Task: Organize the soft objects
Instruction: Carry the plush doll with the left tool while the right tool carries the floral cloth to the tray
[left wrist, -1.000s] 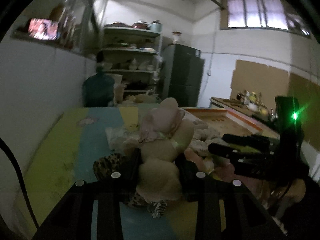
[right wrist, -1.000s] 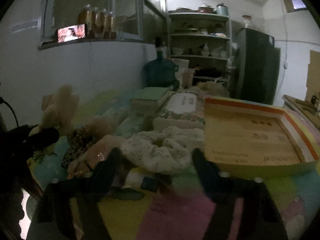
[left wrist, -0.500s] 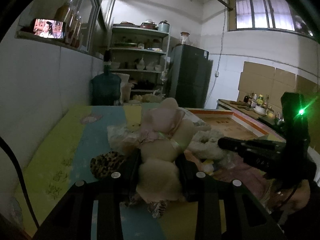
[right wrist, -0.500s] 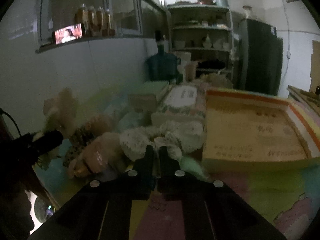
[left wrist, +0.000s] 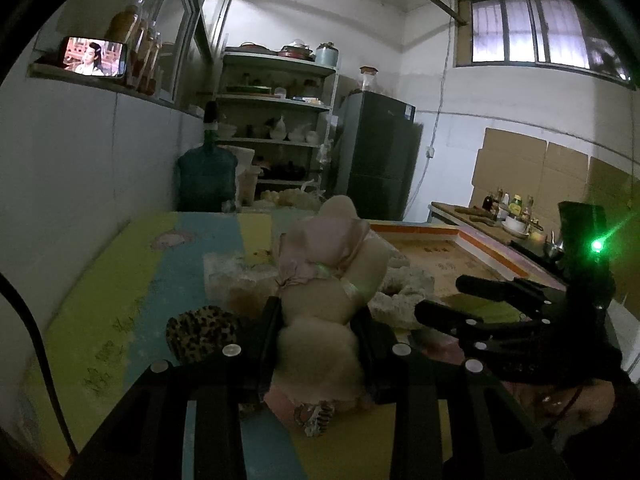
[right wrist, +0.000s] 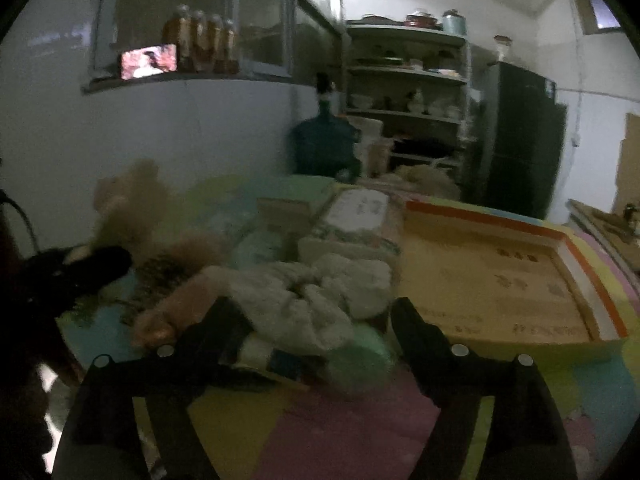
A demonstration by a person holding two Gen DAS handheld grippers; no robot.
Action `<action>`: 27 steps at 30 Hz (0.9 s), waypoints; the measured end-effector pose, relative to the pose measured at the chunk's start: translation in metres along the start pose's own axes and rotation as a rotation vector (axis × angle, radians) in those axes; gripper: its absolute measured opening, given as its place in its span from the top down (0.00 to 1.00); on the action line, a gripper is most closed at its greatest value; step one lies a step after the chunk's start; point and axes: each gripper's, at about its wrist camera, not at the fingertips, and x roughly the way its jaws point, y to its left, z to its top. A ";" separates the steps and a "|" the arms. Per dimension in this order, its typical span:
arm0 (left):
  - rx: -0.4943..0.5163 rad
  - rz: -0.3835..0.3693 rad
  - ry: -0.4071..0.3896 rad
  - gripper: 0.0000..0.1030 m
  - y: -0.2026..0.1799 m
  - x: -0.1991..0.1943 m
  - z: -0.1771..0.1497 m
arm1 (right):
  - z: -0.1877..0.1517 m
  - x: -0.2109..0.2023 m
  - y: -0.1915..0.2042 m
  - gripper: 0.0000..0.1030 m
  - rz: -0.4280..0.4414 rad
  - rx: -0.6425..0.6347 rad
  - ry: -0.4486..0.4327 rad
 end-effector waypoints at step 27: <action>-0.018 -0.019 0.014 0.66 -0.008 0.006 0.002 | 0.032 -0.023 -0.020 0.90 0.027 0.030 -0.122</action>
